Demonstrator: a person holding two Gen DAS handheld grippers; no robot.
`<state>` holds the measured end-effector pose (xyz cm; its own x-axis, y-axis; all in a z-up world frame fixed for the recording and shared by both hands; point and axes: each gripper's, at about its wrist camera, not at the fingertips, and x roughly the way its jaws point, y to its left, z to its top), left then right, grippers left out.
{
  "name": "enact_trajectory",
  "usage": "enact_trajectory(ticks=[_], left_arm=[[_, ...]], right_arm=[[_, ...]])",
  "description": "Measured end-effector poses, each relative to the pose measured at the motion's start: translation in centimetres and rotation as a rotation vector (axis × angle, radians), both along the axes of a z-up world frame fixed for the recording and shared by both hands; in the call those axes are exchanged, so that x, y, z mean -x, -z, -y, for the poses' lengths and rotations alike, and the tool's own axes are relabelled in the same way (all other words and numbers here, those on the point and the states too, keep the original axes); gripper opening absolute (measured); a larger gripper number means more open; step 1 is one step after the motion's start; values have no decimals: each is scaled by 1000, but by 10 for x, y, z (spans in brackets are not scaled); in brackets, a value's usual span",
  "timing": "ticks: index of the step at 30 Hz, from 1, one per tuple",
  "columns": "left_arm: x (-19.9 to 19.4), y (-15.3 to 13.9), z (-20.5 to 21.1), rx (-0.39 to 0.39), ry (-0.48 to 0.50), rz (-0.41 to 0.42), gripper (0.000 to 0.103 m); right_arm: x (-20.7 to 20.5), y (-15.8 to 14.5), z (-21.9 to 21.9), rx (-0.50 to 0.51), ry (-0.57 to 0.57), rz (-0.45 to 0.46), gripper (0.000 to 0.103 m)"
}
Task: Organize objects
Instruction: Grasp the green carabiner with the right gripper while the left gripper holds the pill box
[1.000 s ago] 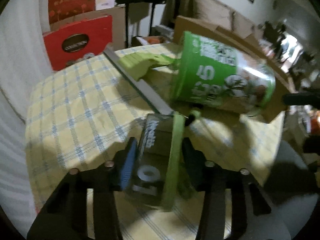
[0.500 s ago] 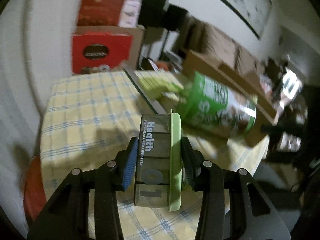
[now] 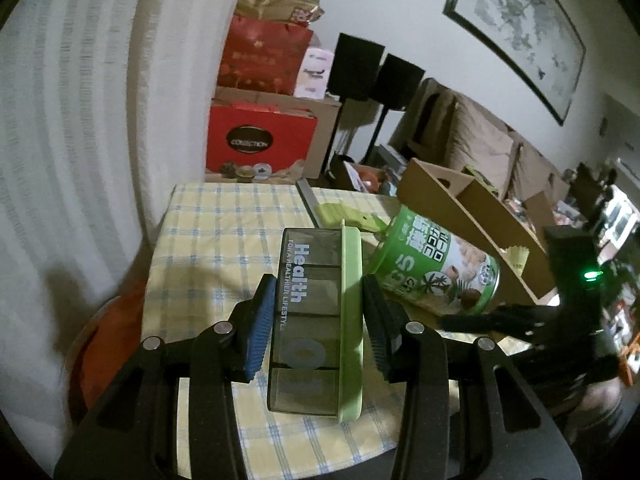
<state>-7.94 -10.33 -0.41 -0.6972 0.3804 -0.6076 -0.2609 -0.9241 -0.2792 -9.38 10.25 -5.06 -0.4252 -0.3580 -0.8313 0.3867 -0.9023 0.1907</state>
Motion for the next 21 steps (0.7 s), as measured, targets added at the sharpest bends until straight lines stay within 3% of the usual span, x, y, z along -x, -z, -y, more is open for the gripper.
enact_trajectory(ticks=[5,11,17,21], left_arm=[[-6,2,3,10,-34,2,40],[-2,16,16,-6,-109,66,40],[-4,23,25,12,-150,83,40],[-5,22,25,19,-150,76,40]], right_arm=[[16,19,15,31,19,84,62],[24,31,31,1,32,93,56],[25,40,45,-62,29,78,53],[18,44,59,-157,12,14,52]])
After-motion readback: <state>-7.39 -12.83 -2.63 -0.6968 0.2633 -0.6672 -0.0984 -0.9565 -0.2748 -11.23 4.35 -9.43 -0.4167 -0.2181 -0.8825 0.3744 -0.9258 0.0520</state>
